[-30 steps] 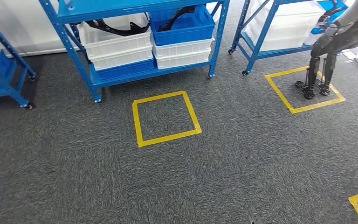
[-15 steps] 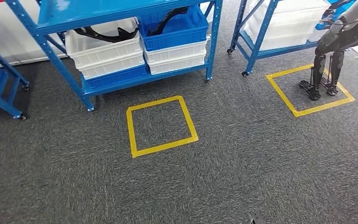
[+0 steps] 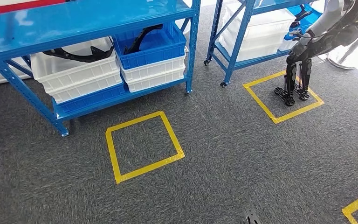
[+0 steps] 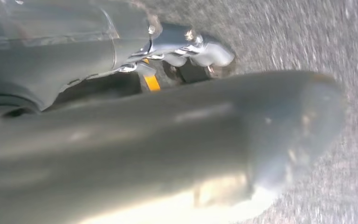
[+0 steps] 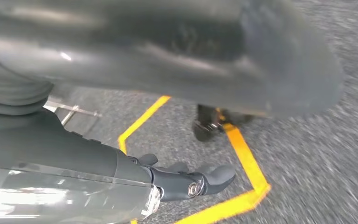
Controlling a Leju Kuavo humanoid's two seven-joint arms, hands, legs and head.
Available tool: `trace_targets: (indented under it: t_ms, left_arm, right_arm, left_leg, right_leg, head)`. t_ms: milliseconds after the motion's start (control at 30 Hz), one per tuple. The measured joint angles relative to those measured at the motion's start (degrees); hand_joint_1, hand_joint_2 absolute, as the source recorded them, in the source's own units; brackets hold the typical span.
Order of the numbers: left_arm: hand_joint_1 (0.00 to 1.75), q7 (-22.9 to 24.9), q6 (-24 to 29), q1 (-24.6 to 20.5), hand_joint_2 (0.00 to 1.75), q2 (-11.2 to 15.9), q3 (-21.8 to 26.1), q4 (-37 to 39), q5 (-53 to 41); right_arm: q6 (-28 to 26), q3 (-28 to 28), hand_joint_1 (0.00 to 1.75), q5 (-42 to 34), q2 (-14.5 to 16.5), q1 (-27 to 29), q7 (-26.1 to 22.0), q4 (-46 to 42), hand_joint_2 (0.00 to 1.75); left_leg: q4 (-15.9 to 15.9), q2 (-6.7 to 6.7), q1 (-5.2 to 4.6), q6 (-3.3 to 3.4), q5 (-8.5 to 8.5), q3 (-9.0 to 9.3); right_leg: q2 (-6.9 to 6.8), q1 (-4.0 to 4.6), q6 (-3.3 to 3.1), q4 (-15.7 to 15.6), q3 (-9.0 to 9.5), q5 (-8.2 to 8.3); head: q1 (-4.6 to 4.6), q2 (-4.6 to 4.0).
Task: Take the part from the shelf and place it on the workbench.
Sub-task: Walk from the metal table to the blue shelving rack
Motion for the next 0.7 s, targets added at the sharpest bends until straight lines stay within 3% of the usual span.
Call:
trace_targets:
  t_ms: [67,100,133,167,233,267,300,433,700]
  left_arm:
    - [0.00,0.0,0.0,0.3,0.00,-0.1,-0.2,0.0,0.0]
    - [0.00,0.0,0.0,0.5,0.00,0.0,-0.3,0.0,0.0]
    - [0.00,0.0,0.0,0.6,0.00,0.0,-0.3,0.0,0.0]
    - [0.00,0.0,0.0,0.7,0.00,0.0,-0.3,0.0,0.0]
    - [0.00,0.0,0.1,0.8,0.00,0.0,-0.3,0.0,0.1]
    - [0.00,0.0,0.0,0.7,0.00,0.0,-0.3,0.0,0.1]
    - [0.00,0.0,0.0,0.7,0.00,-0.1,-0.3,0.0,0.1]
    - [0.00,0.3,0.0,0.7,0.00,0.0,-0.4,0.0,0.2]
    - [0.00,1.4,-0.1,0.8,0.00,0.3,-0.6,0.1,0.2]
  right_arm:
    - [0.0,0.1,0.00,0.0,-0.1,-0.1,0.0,0.0,0.00]
    - [0.0,0.2,0.00,0.0,-0.1,0.1,0.0,0.0,0.00]
    - [0.0,0.2,0.00,-0.1,-0.1,0.5,0.0,0.0,0.00]
    - [0.0,0.3,0.00,-0.1,0.0,0.8,0.0,0.0,0.00]
    - [-0.1,0.5,0.00,-0.1,-0.1,1.3,0.0,0.1,0.00]
    - [-0.2,0.5,0.00,-0.1,-0.1,1.4,0.0,0.1,0.00]
    - [-0.3,0.5,0.00,-0.1,-0.1,1.4,0.0,0.1,0.00]
    - [-1.1,0.6,0.00,-0.5,-0.1,1.5,0.0,0.2,0.00]
    - [-2.0,1.3,0.00,-0.9,0.4,1.2,1.0,0.2,0.00]
  left_leg:
    - [0.0,1.15,0.04,0.28,-0.74,0.40]
    - [0.0,1.58,0.03,0.24,-1.09,0.72]
    - [0.0,1.86,0.01,0.21,-1.43,1.07]
    - [0.0,1.99,-0.04,0.14,-1.74,1.51]
    - [0.0,2.03,-0.17,-0.05,-2.18,2.24]
    - [0.1,1.98,-0.24,-0.22,-2.32,2.41]
    - [0.1,1.90,-0.26,-0.40,-2.36,2.40]
    - [0.2,1.40,-0.22,-0.25,-2.43,2.23]
    - [0.1,1.15,-0.12,-0.64,-2.42,2.25]
  right_leg:
    - [-1.71,0.03,0.47,7.8,-5.08,-3.06]
    - [-1.95,0.02,0.58,10.4,-7.17,-3.28]
    - [-2.07,0.03,0.60,11.4,-8.43,-2.45]
    - [-2.14,0.04,0.50,10.0,-8.75,-0.16]
    - [-2.16,0.14,0.00,3.4,-7.76,5.40]
    - [-2.18,0.26,-0.35,0.3,-7.21,7.53]
    - [-2.24,0.40,-0.68,-1.6,-6.93,8.53]
    - [-2.59,0.69,-0.86,-2.5,-6.88,8.89]
    - [-2.89,0.78,-1.19,-2.4,-6.84,8.70]
  head:
    - [0.82,0.00]
    - [1.05,0.00]
    - [1.18,0.00]
    - [1.28,0.00]
    - [1.41,0.00]
    - [1.37,0.00]
    - [1.30,0.00]
    - [1.08,0.00]
    - [0.95,0.00]
